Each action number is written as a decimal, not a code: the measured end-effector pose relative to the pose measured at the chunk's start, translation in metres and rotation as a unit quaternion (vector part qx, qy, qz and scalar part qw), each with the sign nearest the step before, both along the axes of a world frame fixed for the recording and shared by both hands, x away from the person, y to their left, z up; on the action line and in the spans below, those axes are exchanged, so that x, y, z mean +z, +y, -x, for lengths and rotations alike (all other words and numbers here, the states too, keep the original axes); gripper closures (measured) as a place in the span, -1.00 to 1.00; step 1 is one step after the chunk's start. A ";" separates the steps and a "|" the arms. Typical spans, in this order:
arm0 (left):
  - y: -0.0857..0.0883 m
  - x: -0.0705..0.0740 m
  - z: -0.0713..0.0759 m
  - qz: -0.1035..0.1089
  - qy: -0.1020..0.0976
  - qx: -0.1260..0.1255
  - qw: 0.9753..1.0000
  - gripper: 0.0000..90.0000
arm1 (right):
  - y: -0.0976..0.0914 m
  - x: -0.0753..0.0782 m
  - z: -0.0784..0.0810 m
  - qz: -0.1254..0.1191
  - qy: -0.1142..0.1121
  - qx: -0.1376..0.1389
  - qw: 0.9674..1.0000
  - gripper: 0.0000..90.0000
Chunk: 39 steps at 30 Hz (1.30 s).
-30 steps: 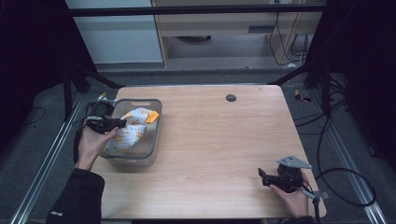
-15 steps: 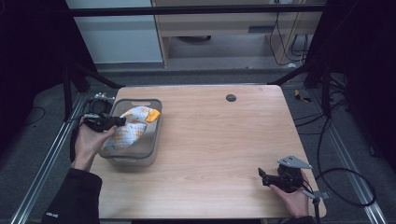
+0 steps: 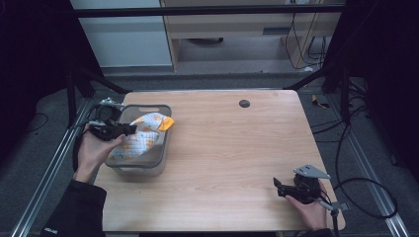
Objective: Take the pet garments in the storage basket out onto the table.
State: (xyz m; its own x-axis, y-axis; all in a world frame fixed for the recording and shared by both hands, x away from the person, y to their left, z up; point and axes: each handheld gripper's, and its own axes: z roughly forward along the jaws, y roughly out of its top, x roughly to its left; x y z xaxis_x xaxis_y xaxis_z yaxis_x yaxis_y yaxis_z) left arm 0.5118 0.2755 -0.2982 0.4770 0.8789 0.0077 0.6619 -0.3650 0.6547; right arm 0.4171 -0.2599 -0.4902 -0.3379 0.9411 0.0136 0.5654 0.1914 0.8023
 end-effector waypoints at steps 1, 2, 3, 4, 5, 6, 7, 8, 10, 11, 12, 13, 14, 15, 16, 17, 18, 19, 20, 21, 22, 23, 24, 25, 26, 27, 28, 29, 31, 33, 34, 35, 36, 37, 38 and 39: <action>-0.001 0.001 0.001 -0.002 -0.001 -0.003 1.000 0.83 | 0.000 0.000 0.000 0.000 0.000 0.000 1.000 -0.79; -0.002 0.003 0.002 -0.003 -0.002 -0.007 1.000 0.83 | 0.000 0.000 0.000 0.000 0.000 0.000 1.000 -0.79; -0.003 0.004 0.003 -0.002 -0.003 -0.009 1.000 0.83 | 0.000 0.000 0.000 0.000 0.000 0.000 1.000 -0.79; -0.004 0.006 0.004 -0.003 -0.005 -0.012 1.000 0.83 | 0.000 0.000 0.000 0.000 0.000 0.000 1.000 -0.79; -0.006 0.007 0.006 -0.002 -0.007 -0.016 1.000 0.83 | 0.000 0.000 0.000 -0.001 0.000 0.000 1.000 -0.79; -0.007 0.008 0.007 -0.002 -0.008 -0.018 1.000 0.83 | 0.000 0.000 0.000 -0.001 -0.001 0.000 1.000 -0.79; -0.008 0.009 0.008 0.000 -0.009 -0.021 1.000 0.83 | 0.000 0.000 0.000 -0.001 -0.001 0.000 1.000 -0.79; -0.010 0.010 0.010 -0.001 -0.010 -0.024 1.000 0.83 | 0.000 0.000 0.000 0.000 -0.002 0.000 1.000 -0.79; -0.014 0.012 0.012 -0.001 -0.013 -0.032 0.999 0.83 | 0.000 0.000 0.000 0.000 -0.004 0.000 1.000 -0.79; -0.015 0.013 0.013 -0.001 -0.014 -0.035 0.999 0.83 | 0.000 0.000 0.000 0.000 -0.003 0.000 1.000 -0.79; -0.016 0.013 0.014 -0.002 -0.015 -0.037 0.999 0.83 | 0.000 0.000 0.000 0.001 -0.003 0.000 1.000 -0.79; -0.018 0.014 0.015 -0.003 -0.015 -0.040 0.999 0.83 | 0.000 0.000 0.000 0.001 -0.003 0.000 1.000 -0.79; -0.020 0.015 0.015 -0.004 -0.016 -0.042 0.999 0.83 | 0.000 0.000 0.000 0.001 -0.004 0.000 1.000 -0.79; -0.021 0.016 0.016 -0.003 -0.018 -0.046 0.999 0.83 | 0.000 0.000 0.000 0.000 -0.004 0.000 1.000 -0.79; -0.021 0.016 0.016 -0.003 -0.018 -0.046 0.999 0.83 | 0.000 0.001 0.000 0.000 -0.003 0.000 1.000 -0.79; -0.024 0.018 0.017 -0.002 -0.019 -0.050 0.999 0.83 | 0.000 0.001 0.000 -0.001 -0.003 0.000 1.000 -0.79; -0.025 0.019 0.017 -0.003 -0.021 -0.051 0.998 0.83 | 0.000 0.001 0.000 -0.001 -0.003 -0.001 1.000 -0.79; -0.026 0.020 0.018 -0.003 -0.020 -0.054 0.998 0.83 | 0.000 0.001 0.000 -0.001 -0.003 -0.001 1.000 -0.79; -0.027 0.020 0.019 -0.003 -0.021 -0.057 0.998 0.83 | 0.000 0.001 0.001 -0.001 -0.004 -0.001 1.000 -0.79; -0.029 0.021 0.019 -0.004 -0.021 -0.059 0.998 0.83 | 0.000 0.001 0.001 0.000 -0.004 0.000 1.000 -0.79; -0.030 0.021 0.020 -0.003 -0.021 -0.062 0.998 0.83 | 0.000 0.001 0.001 0.000 -0.004 0.000 1.000 -0.79; -0.032 0.022 0.021 -0.004 -0.021 -0.066 0.998 0.83 | 0.000 0.001 0.001 0.000 -0.004 0.000 1.000 -0.79; -0.033 0.023 0.021 -0.004 -0.022 -0.068 0.997 0.83 | 0.000 0.001 0.001 0.000 -0.004 0.000 1.000 -0.79; -0.035 0.023 0.022 -0.003 -0.023 -0.071 0.997 0.83 | 0.000 0.001 0.001 0.000 -0.004 0.000 1.000 -0.79; -0.036 0.024 0.023 -0.003 -0.024 -0.074 0.997 0.83 | 0.000 0.001 0.001 0.000 -0.004 0.000 1.000 -0.79; -0.038 0.025 0.023 -0.002 -0.026 -0.076 0.997 0.83 | 0.000 0.001 0.001 0.000 -0.004 0.000 1.000 -0.79; -0.040 0.025 0.024 -0.003 -0.025 -0.082 0.996 0.83 | 0.000 0.001 0.001 0.000 -0.004 0.000 1.000 -0.79; -0.042 0.026 0.025 -0.003 -0.027 -0.085 0.996 0.83 | 0.000 0.001 0.001 -0.001 -0.004 0.000 1.000 -0.79; -0.046 0.026 0.026 -0.002 -0.028 -0.090 0.996 0.83 | 0.000 0.001 0.000 -0.001 -0.003 0.000 1.000 -0.79; -0.050 0.027 0.027 -0.004 -0.028 -0.096 0.995 0.83 | 0.000 0.001 0.001 -0.001 -0.004 0.000 1.000 -0.79; -0.052 0.027 0.027 -0.006 -0.028 -0.098 0.995 0.83 | 0.000 0.001 0.001 -0.001 -0.004 0.000 1.000 -0.79; -0.054 0.027 0.028 -0.007 -0.029 -0.102 0.994 0.83 | 0.000 0.001 0.001 -0.001 -0.005 0.001 1.000 -0.79; -0.054 0.027 0.028 -0.007 -0.029 -0.102 0.994 0.83 | 0.000 0.001 0.001 -0.001 -0.005 0.001 1.000 -0.79; -0.058 0.027 0.029 -0.006 -0.031 -0.106 0.994 0.83 | 0.000 0.002 0.001 -0.006 -0.002 0.000 1.000 -0.79; -0.059 0.028 0.029 -0.008 -0.030 -0.110 0.993 0.83 | 0.000 0.001 0.001 -0.005 -0.002 0.000 1.000 -0.79; -0.061 0.028 0.029 -0.009 -0.030 -0.113 0.993 0.83 | 0.000 0.001 0.001 -0.005 -0.002 0.000 1.000 -0.79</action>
